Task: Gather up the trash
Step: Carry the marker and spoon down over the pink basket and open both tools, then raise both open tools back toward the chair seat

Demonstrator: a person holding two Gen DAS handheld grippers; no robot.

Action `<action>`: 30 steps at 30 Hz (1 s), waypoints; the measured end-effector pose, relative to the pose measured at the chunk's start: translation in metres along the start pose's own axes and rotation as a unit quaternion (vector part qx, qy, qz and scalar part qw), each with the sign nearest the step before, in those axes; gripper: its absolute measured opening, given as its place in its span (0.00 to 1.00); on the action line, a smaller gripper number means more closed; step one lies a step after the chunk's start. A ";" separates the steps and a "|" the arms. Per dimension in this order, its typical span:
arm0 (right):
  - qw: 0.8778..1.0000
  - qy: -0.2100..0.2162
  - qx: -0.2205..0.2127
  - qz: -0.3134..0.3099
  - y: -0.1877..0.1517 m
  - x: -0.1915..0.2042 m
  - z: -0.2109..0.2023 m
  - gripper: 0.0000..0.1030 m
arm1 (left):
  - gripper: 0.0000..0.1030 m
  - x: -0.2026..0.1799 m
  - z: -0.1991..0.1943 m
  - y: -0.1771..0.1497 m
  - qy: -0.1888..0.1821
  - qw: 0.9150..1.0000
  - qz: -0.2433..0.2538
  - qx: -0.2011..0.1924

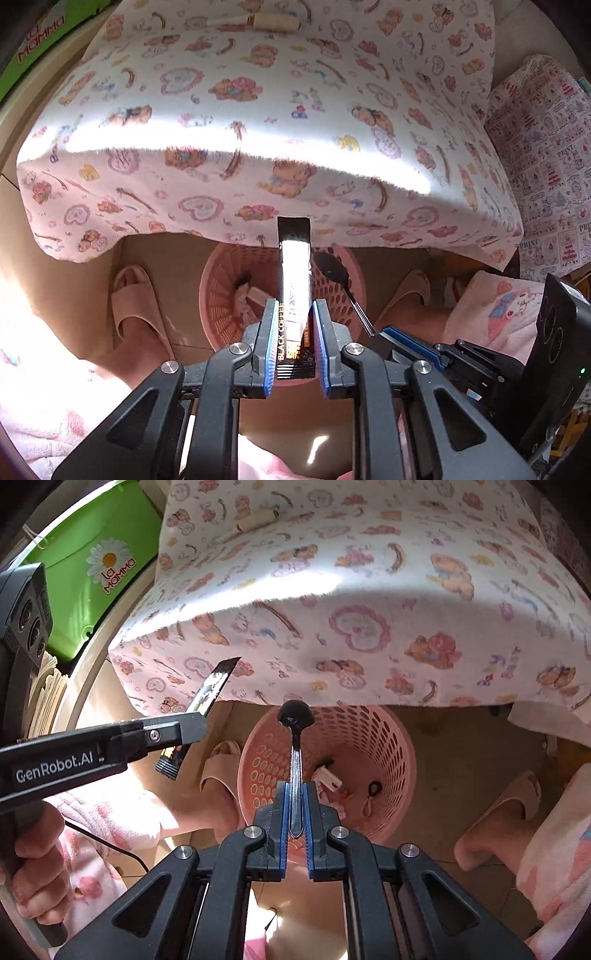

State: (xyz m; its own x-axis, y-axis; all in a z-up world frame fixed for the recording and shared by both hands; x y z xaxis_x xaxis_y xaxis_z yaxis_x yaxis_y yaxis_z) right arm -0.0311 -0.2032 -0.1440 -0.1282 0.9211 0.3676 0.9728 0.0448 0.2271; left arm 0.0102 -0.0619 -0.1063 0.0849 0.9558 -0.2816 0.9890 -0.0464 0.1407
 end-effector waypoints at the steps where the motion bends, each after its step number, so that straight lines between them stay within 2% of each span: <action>1: 1.000 -0.001 0.009 0.007 0.001 -0.004 0.007 0.08 | 0.17 0.002 0.008 0.000 -0.007 1.000 -0.008 0.017; 7: 0.998 -0.042 0.028 0.037 0.006 -0.023 0.038 0.08 | 0.16 0.014 0.046 0.002 -0.015 0.996 -0.044 0.080; 10: 0.997 -0.041 0.038 0.052 0.004 -0.030 0.047 0.08 | 0.15 0.021 0.058 0.003 -0.029 0.992 -0.071 0.096; 13: 0.996 -0.043 0.033 0.067 0.004 -0.039 0.050 0.08 | 0.17 0.023 0.066 0.004 0.000 0.992 -0.074 0.100; 19: 0.993 -0.058 0.033 0.094 0.007 -0.049 0.053 0.09 | 0.28 0.024 0.072 0.006 0.036 0.991 -0.064 0.110; 23: 0.993 -0.094 0.016 0.074 0.009 -0.043 0.046 0.20 | 0.33 0.024 0.064 0.006 0.054 0.992 -0.059 0.100; 25: 0.993 -0.103 -0.001 0.064 0.011 -0.039 0.038 0.25 | 0.34 0.020 0.054 0.008 0.071 0.993 -0.044 0.078; 27: 0.992 -0.107 -0.021 0.057 0.012 -0.035 0.027 0.33 | 0.40 0.014 0.040 0.010 0.092 0.994 -0.025 0.052; 29: 0.991 -0.115 -0.048 0.051 0.014 -0.031 0.015 0.51 | 0.47 0.010 0.028 0.013 0.105 0.994 -0.005 0.029; 30: 0.989 -0.128 -0.064 0.045 0.015 -0.028 0.008 0.54 | 0.50 0.009 0.022 0.015 0.106 0.994 -0.003 0.019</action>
State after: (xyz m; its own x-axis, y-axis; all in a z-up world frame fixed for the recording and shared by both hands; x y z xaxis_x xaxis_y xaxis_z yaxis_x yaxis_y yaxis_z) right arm -0.0113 -0.2252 -0.1580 0.0262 0.9876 0.1547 0.9437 -0.0755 0.3222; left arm 0.0281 -0.0598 -0.1277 0.0559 0.9956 -0.0754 0.9935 -0.0480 0.1032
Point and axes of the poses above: each gripper's, at about its wrist camera, not at the fingertips, and z roughly the way its jaws point, x to its left, y to its top, the point moved 1 cm from there along z, roughly the way its jaws point, and after that the axes turned 5 degrees about x, right-handed, at the moved point
